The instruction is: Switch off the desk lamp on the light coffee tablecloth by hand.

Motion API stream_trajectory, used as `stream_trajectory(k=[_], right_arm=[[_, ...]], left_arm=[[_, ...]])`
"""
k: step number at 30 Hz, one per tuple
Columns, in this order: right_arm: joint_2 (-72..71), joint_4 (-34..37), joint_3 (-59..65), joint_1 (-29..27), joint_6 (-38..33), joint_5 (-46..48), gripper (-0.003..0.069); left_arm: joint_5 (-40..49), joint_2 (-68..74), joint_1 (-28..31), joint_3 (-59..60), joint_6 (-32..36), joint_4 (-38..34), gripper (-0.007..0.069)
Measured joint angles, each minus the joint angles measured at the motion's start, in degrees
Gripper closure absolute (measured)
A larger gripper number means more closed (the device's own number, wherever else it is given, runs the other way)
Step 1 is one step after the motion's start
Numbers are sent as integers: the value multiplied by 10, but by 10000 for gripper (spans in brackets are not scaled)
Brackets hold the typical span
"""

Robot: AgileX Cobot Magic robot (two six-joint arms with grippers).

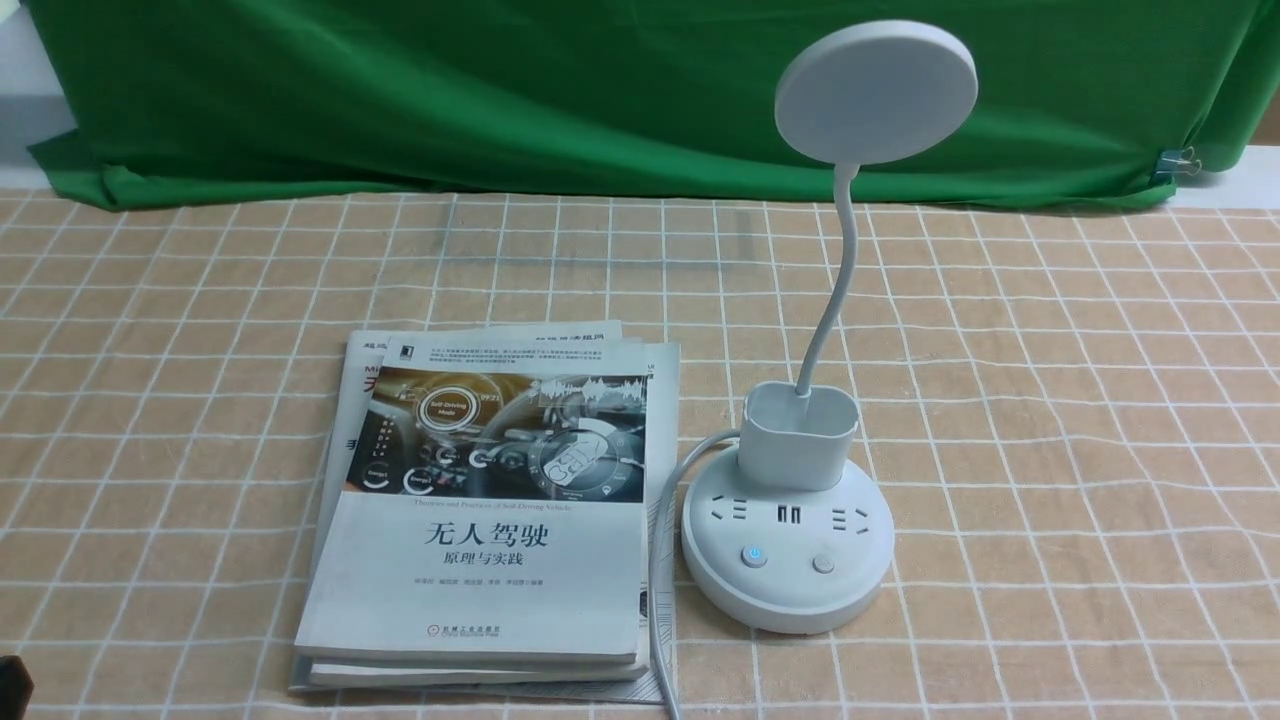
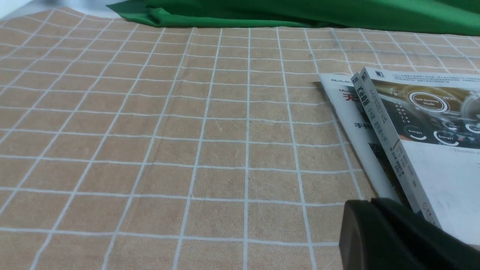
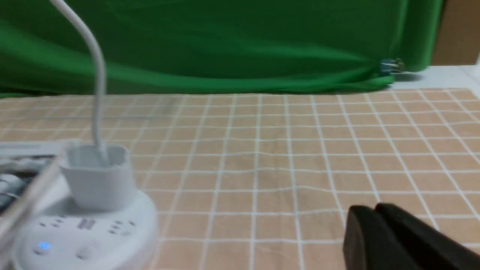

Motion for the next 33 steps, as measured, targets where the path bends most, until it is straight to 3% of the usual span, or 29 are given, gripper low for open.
stream_trajectory(k=[7, 33], right_arm=[[-55, -6, 45, -4, -1, -1, 622], [-55, -6, 45, -4, -1, 5, 577]], left_arm=[[0, 0, 0, 0, 0, 0, 620], [-1, 0, 0, 0, 0, 0, 620]])
